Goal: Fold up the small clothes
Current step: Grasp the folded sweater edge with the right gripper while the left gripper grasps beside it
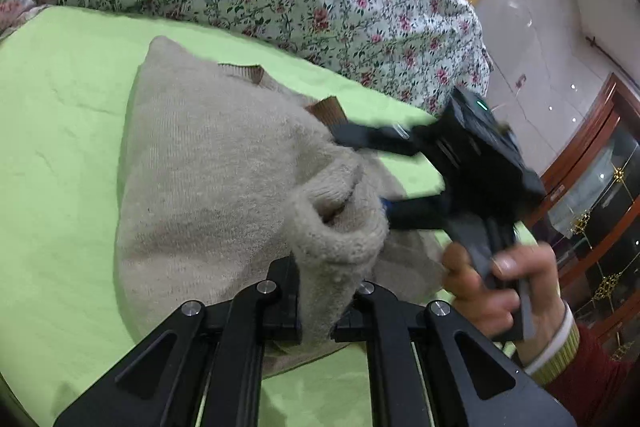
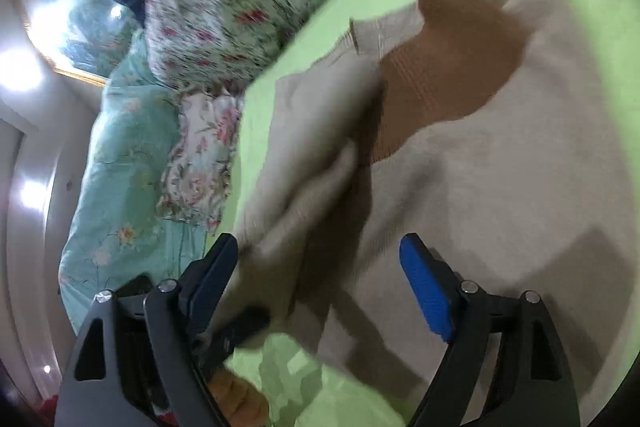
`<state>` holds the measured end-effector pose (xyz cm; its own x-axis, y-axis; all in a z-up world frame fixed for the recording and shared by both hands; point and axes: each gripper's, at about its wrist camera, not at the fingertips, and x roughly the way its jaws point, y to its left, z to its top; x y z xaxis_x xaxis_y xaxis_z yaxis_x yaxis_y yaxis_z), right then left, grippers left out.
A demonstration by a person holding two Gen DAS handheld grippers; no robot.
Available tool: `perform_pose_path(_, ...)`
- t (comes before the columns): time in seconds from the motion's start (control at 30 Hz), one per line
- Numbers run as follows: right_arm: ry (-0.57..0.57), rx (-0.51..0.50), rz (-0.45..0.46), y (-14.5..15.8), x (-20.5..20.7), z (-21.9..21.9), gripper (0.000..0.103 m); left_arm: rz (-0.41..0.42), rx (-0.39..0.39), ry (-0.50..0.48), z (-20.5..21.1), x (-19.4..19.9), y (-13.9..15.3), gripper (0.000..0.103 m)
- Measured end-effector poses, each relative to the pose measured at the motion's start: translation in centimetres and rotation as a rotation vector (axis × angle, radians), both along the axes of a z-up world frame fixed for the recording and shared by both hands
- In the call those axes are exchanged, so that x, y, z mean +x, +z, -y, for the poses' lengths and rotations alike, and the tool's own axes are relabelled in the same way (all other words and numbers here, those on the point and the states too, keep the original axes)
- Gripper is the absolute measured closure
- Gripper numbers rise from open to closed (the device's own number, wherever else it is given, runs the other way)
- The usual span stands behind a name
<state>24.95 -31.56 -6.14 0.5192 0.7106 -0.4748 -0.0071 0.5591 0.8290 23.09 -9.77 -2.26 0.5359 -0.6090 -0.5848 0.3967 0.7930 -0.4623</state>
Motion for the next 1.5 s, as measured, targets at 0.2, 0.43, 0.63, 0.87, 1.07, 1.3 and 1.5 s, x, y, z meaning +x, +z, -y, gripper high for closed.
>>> perform_pose_path(0.2,0.008,0.015,0.001,-0.1,5.6,-2.6,0.038,0.006,0.044,-0.011,0.5,-0.1,-0.3,0.096)
perform_pose_path(0.43,-0.002,-0.08,0.118,4.9,6.1,-1.3,0.086,0.038,0.01,-0.044,2.0,-0.6,2.1,0.096)
perform_pose_path(0.63,-0.05,-0.268,0.223,9.1,2.6,2.8,0.086,0.056,-0.002,-0.132,8.0,-0.6,2.8,0.095)
perform_pose_path(0.87,-0.119,-0.351,0.033,2.4,1.8,8.9,0.086,-0.064,0.029,-0.179,13.2,0.8,-1.9,0.095)
perform_pose_path(1.07,-0.083,-0.391,0.078,2.6,2.3,8.5,0.086,-0.059,0.043,-0.165,14.1,0.6,-1.8,0.095)
perform_pose_path(1.3,-0.122,-0.448,0.026,1.4,2.1,9.1,0.086,-0.088,0.088,-0.206,15.0,-0.1,-2.4,0.076)
perform_pose_path(1.5,-0.228,-0.433,0.018,2.3,-1.0,11.3,0.064,-0.103,0.073,-0.252,11.8,-2.9,-0.8,0.042)
